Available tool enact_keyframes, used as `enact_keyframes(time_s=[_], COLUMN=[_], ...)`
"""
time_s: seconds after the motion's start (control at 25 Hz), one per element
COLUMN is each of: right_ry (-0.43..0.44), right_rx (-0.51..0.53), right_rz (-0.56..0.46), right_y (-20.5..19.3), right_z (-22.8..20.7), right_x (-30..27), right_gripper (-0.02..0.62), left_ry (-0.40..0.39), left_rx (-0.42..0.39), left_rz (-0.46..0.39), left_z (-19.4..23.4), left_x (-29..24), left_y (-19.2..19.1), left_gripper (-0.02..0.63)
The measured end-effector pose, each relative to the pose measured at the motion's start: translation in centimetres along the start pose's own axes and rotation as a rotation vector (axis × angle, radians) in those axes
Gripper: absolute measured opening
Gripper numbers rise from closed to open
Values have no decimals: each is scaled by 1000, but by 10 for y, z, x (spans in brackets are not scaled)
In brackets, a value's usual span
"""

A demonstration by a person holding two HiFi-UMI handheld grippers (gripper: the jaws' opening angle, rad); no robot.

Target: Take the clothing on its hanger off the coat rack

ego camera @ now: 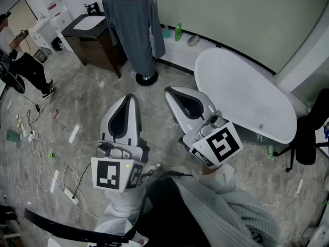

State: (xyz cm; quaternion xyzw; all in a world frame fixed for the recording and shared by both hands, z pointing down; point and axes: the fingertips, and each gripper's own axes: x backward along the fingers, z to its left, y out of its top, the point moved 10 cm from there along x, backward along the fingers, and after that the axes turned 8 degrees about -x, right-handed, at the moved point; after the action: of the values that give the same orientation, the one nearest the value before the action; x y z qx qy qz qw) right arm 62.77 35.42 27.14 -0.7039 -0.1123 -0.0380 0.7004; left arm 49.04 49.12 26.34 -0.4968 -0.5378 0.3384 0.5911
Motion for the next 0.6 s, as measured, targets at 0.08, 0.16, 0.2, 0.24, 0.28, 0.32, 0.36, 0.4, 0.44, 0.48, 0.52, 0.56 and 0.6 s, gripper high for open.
enact_keyframes(time_s=[0.08, 0.16, 0.2, 0.24, 0.28, 0.32, 0.36, 0.4, 0.44, 0.48, 0.52, 0.56, 0.6], right_ry=[-5, -9, -10, -11, -12, -13, -14, -15, -17, -20, -24, -27, -32], right_rx=[-4, -6, -6, -6, -8, -11, -15, -21, -26, -30, -34, -38, -42], right_rz=[0, 3, 4, 5, 5, 4, 2, -1, -4, -8, -11, -15, -19], right_y=[-1, -2, -3, -4, -5, -6, -7, -8, -10, -11, -13, -15, -16], right_z=[-1, -1, 0, 1, 1, 0, -1, -2, -3, -4, -5, -6, -7], right_x=[-3, -6, -8, -10, -13, -15, -17, -19, -21, -23, -27, -30, -35], right_gripper=[2, 2, 2, 2, 2, 2, 2, 2, 2, 2, 2, 2, 2], left_ry=[-3, -6, -7, -9, -10, -11, -13, -16, -17, -15, -12, -11, -11], left_rx=[2, 5, 5, 6, 6, 6, 8, 10, 10, 7, 1, -4, -8], left_rz=[-2, -2, -1, 1, 2, 2, 0, -5, -8, -3, 5, 11, 14], left_z=[3, 7, 9, 12, 15, 17, 19, 21, 23, 27, 31, 36, 42], left_x=[-2, -3, -3, -4, -4, -5, -7, -8, -9, -10, -10, -10, -10], left_y=[0, -1, -1, -2, -3, -4, -5, -5, -6, -7, -9, -10, -12], left_gripper=[5, 5, 5, 5, 5, 5, 5, 5, 5, 5, 5, 5, 5])
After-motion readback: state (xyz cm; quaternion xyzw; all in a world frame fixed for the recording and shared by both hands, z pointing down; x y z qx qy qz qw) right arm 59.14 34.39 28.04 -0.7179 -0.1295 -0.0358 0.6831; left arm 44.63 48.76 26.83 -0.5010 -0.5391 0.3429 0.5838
